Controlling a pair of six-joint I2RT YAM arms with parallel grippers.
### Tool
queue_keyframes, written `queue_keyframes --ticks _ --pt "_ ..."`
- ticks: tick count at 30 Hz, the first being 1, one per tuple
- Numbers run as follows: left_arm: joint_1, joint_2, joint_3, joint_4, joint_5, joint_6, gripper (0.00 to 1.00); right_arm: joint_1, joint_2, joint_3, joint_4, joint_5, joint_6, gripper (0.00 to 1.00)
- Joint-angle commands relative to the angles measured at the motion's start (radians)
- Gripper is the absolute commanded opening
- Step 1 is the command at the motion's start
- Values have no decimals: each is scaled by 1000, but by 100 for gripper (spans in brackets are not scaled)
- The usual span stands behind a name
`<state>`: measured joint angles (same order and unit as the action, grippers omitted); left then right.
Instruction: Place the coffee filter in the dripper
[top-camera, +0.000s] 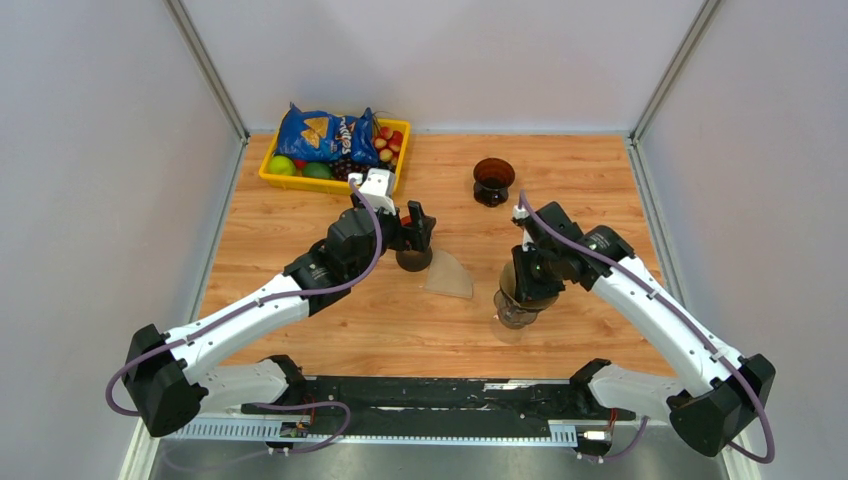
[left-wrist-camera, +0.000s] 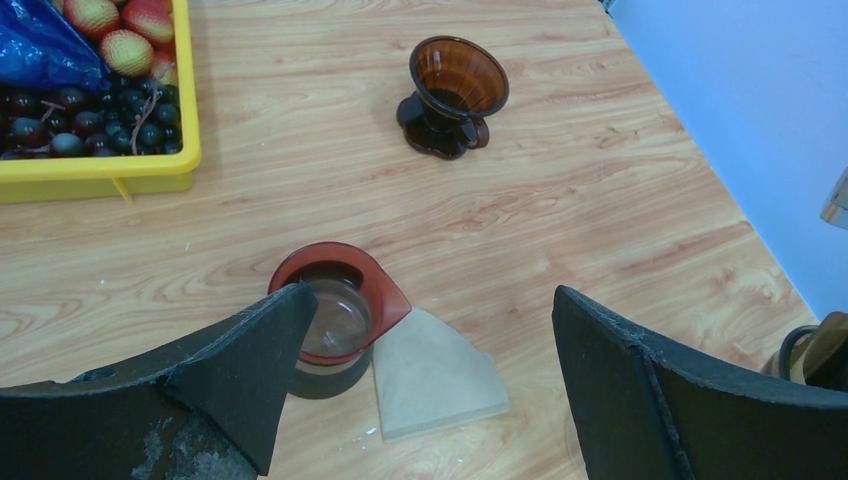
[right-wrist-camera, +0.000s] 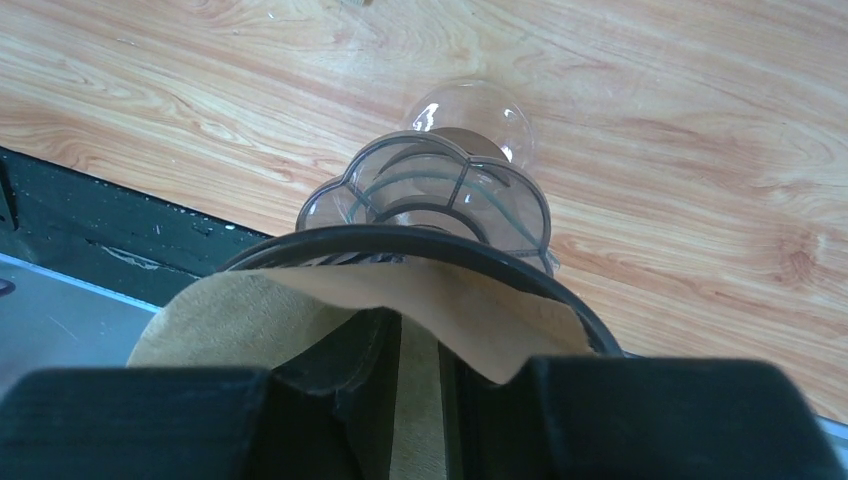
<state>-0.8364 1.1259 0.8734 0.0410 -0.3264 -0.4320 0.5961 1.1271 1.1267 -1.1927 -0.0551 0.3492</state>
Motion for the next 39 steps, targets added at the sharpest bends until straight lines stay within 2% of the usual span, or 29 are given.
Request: queue_keyframes --ticks 1,14,39 --pt "2 -18 35 15 -15 4 100 -1 -12 -18 41 -14 -18 23" --pt "2 -13 35 12 -17 6 100 -1 -26 -51 69 -69 -16 26" --pt "2 -17 35 9 -20 10 100 1 -46 87 -13 -7 7 32"
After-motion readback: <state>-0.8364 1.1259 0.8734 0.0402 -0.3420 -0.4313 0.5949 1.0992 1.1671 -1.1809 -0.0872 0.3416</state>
